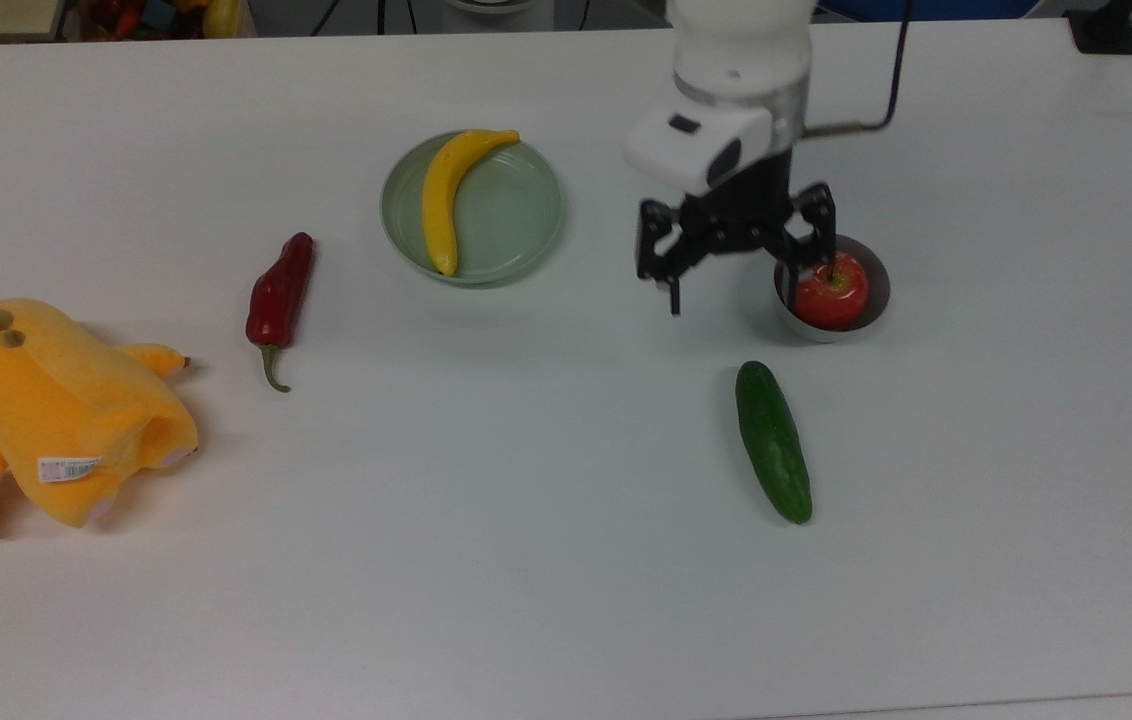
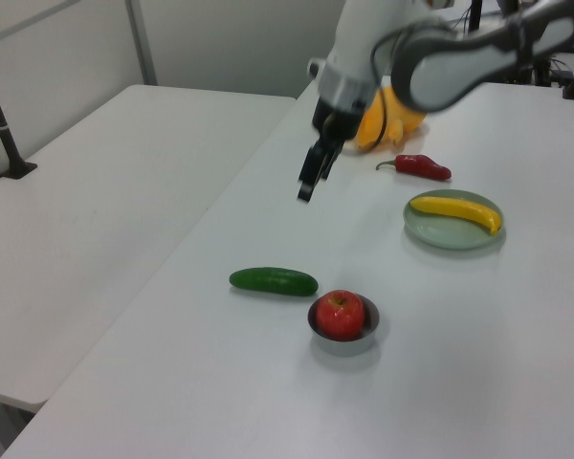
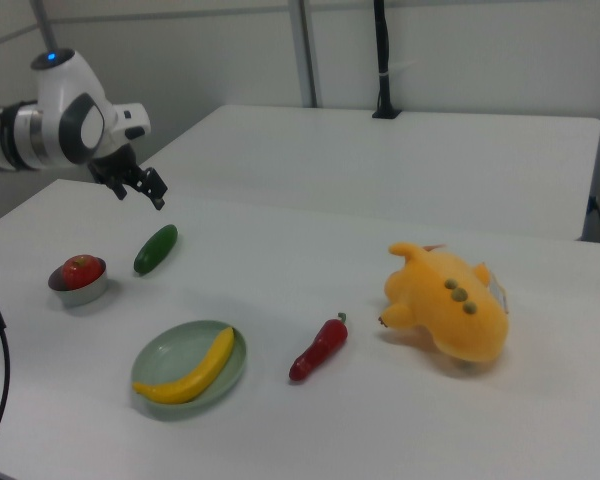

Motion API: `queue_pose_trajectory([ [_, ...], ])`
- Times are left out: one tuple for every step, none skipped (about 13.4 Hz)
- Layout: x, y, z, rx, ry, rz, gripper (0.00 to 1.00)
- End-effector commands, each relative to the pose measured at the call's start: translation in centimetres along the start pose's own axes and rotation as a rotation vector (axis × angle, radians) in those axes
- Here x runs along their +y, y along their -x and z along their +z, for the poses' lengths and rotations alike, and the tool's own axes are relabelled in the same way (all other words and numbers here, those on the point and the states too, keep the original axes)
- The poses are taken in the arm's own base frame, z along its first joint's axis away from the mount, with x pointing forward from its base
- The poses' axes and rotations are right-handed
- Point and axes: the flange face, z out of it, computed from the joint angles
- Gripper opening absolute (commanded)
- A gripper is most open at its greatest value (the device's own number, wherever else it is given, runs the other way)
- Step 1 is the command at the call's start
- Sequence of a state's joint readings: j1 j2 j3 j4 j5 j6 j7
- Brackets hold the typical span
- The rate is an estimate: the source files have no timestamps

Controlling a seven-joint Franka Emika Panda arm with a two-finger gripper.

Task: Put the cucumber on the left side of the bowl
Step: 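Move the open gripper down over the green cucumber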

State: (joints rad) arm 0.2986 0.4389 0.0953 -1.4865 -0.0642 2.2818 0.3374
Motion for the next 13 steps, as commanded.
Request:
queue_pose_trajectory([
  [-2.0, -0.3, 5.1, 0.065, -0.011, 0.011, 1.00],
  [-2.6, -0.1, 6.4, 0.074, -0.020, 0.004, 1.00],
  [-2.8, -0.2, 7.9, 0.072, -0.020, -0.001, 1.00],
  [-2.8, -0.2, 9.7, 0.078, -0.015, -0.012, 1.00],
  [-2.9, 0.2, 11.5, 0.094, -0.011, -0.033, 1.00],
  [-3.1, 0.6, 12.6, 0.103, -0.006, -0.051, 1.00],
  [-3.1, 0.6, 12.9, 0.109, -0.003, -0.060, 1.00],
  [-3.2, 0.8, 13.4, 0.107, -0.002, -0.064, 1.00],
  [-3.1, 0.9, 13.6, 0.106, 0.005, -0.071, 1.00],
  [-3.3, 1.1, 13.7, 0.108, 0.012, -0.083, 1.00],
  [-3.2, 1.1, 13.8, 0.107, 0.013, -0.080, 0.99],
  [-3.1, 1.2, 14.0, 0.103, 0.015, -0.082, 0.96],
  [-3.1, 1.3, 14.1, 0.101, 0.015, -0.082, 0.89],
])
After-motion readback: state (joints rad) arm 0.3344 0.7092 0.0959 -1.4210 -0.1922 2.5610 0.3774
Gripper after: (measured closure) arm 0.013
